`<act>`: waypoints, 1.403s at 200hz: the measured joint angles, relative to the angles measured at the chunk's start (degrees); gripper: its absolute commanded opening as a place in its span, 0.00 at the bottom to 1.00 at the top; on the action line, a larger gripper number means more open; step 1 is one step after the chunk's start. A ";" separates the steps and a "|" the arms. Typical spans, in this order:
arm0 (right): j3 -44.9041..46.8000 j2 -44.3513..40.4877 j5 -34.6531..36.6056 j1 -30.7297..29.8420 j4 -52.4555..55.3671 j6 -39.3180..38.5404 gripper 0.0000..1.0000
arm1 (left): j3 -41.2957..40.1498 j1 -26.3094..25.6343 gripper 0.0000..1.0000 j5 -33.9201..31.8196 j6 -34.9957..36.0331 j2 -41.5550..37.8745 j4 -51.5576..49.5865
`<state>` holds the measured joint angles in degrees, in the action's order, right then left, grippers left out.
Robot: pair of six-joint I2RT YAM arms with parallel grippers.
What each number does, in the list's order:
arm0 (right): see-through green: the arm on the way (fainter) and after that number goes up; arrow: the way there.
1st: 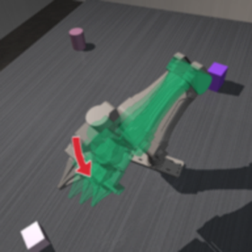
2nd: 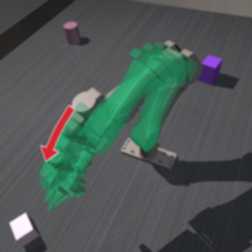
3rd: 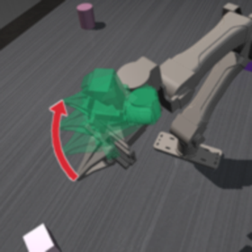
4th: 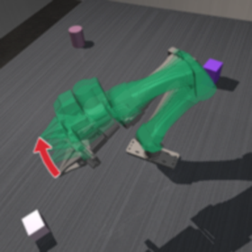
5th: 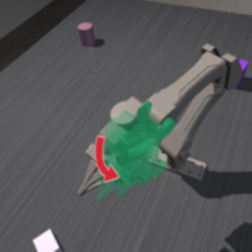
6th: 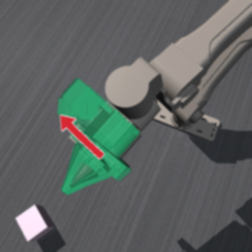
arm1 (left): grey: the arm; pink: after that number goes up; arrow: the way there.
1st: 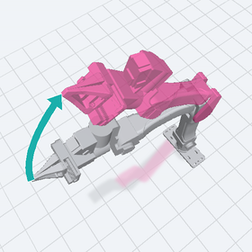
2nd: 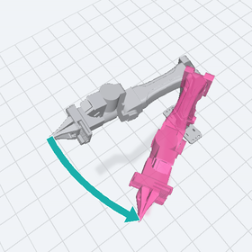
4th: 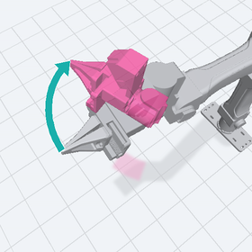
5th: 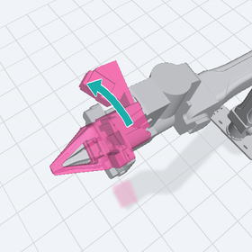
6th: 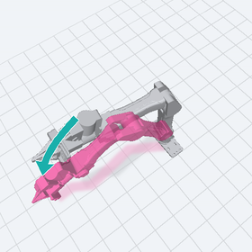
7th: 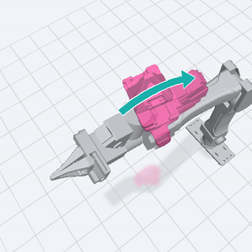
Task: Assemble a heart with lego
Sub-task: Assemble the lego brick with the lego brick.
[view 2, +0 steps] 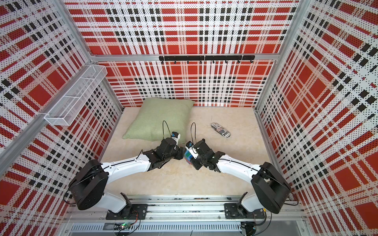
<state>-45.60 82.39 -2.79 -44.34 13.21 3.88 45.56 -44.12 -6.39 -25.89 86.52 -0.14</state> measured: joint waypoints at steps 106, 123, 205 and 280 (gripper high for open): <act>0.00 0.37 -0.22 0.00 -0.55 0.07 0.28 | -5.07 2.19 0.58 4.26 -4.98 -0.83 8.15; 0.00 0.42 -0.20 0.00 -0.61 0.17 0.28 | -4.94 2.19 0.58 4.37 -5.40 -0.57 8.28; -0.61 0.96 0.26 0.02 -0.44 0.48 0.27 | -6.51 2.32 0.57 4.52 -7.45 0.15 12.24; -0.83 1.18 0.42 0.28 -0.57 1.53 0.27 | 1.33 2.40 0.69 3.58 -4.96 0.17 -0.42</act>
<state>-46.44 83.57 -2.37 -44.05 12.64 5.41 46.89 -41.71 -2.81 -30.85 86.70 -0.56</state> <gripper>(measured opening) 0.358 0.678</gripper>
